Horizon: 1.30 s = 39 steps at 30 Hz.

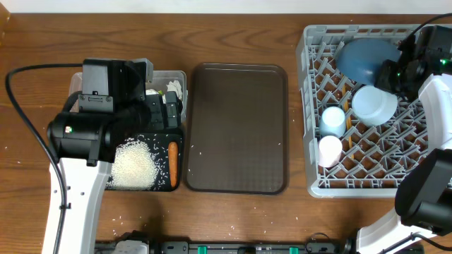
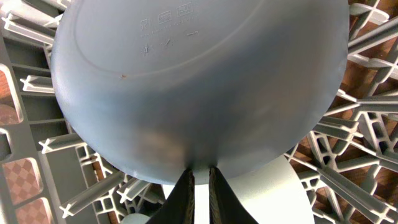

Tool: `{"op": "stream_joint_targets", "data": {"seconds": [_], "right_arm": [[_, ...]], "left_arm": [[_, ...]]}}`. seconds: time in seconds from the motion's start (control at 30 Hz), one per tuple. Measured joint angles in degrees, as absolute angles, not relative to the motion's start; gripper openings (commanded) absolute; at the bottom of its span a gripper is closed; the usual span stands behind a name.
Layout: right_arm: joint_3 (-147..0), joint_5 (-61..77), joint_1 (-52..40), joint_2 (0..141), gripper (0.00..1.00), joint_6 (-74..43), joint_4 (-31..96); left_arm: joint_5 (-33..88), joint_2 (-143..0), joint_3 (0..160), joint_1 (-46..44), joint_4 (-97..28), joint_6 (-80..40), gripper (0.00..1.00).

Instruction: Sort waste into correct bins and load items into the dishwasher rack

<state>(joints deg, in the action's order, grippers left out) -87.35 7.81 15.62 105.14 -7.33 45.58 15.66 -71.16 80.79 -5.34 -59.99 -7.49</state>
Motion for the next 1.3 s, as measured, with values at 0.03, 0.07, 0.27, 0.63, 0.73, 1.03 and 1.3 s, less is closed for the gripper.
{"op": "stream_joint_targets", "data": {"seconds": [0.03, 0.07, 0.27, 0.63, 0.73, 1.03, 1.3], "right_arm": [[-87.35, 7.81, 15.62, 105.14, 0.07, -7.31, 45.58], [-87.35, 7.79, 15.62, 105.14, 0.06, -7.25, 45.58], [-87.35, 9.30, 15.88, 105.08, 0.13, -7.20, 46.50], [-87.35, 12.01, 19.68, 102.43, 0.65, -7.57, 54.65], [-87.35, 12.12, 22.55, 102.15, 0.74, -7.66, 57.65], [-85.54, 17.30, 28.08, 102.13, 0.83, -5.80, 59.35], [-78.48, 21.82, 28.05, 102.15, 0.77, -3.33, 53.89]], "left_arm": [[15.66, -71.16, 80.79, -5.34, -59.96, -7.49, 0.97], [15.66, -71.16, 80.82, -5.34, -59.99, -7.49, 0.97], [15.66, -71.16, 80.79, -5.34, -59.99, -7.49, 0.96], [15.66, -71.16, 80.79, -5.32, -59.99, -7.49, 0.97], [15.68, -71.16, 80.79, -5.34, -59.99, -7.49, 0.97], [15.66, -71.16, 80.79, -5.34, -59.99, -7.49, 0.97], [15.66, -71.16, 80.79, -5.34, -59.99, -7.49, 0.96]]}}
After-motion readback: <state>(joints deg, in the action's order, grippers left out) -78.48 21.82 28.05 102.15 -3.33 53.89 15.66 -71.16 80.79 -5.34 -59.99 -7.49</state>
